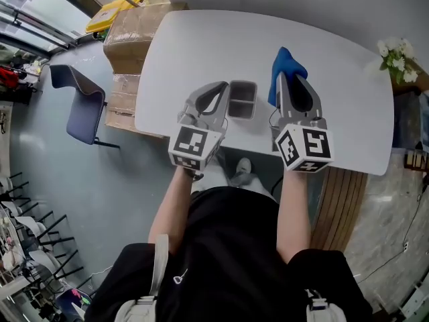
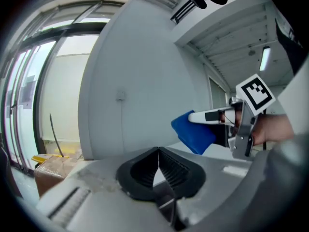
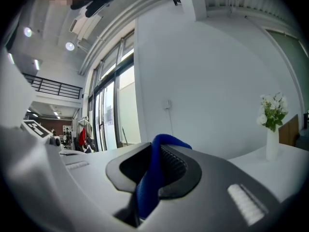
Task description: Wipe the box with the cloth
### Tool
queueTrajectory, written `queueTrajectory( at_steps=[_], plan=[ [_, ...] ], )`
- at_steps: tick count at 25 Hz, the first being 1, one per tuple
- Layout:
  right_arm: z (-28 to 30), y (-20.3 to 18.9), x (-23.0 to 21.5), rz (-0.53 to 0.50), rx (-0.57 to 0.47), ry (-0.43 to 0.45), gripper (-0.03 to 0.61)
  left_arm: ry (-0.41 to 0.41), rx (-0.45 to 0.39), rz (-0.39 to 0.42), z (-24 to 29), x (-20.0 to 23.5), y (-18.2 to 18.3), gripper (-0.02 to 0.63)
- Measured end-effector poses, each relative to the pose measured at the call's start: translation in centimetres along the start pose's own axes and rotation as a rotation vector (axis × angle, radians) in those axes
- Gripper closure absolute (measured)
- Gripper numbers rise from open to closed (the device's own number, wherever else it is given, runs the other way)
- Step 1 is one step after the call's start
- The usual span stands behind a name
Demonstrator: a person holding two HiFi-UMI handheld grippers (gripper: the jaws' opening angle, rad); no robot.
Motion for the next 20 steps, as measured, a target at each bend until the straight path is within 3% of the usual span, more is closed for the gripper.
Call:
queueTrajectory(
  at_steps=[4,14,20],
  plan=[
    [0.5,-0.5,-0.4,0.007,0.004,0.019,0.526,-0.078,0.114,0.104,1.5,0.0,-2.1,0.566],
    [0.2,-2.3,-2.4,0.03,0.044,-0.011,0.526,-0.314,0.467,0.466,5.3,-1.7,-7.0,0.536],
    [0.2,-2.8,-3.1,0.033,0.061,-0.028,0.526,-0.41,0.637,0.686,7.3,-2.6,-9.0,0.525]
  ],
)
Point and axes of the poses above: the fingertips, and each gripper's own axes: z forward along the fingers, x to its left, y out of its top, the point moved 9 cm from there along -z, backward along the fingers, and after that the axes turned 7 degrees about -z, right-handed, at the moved point
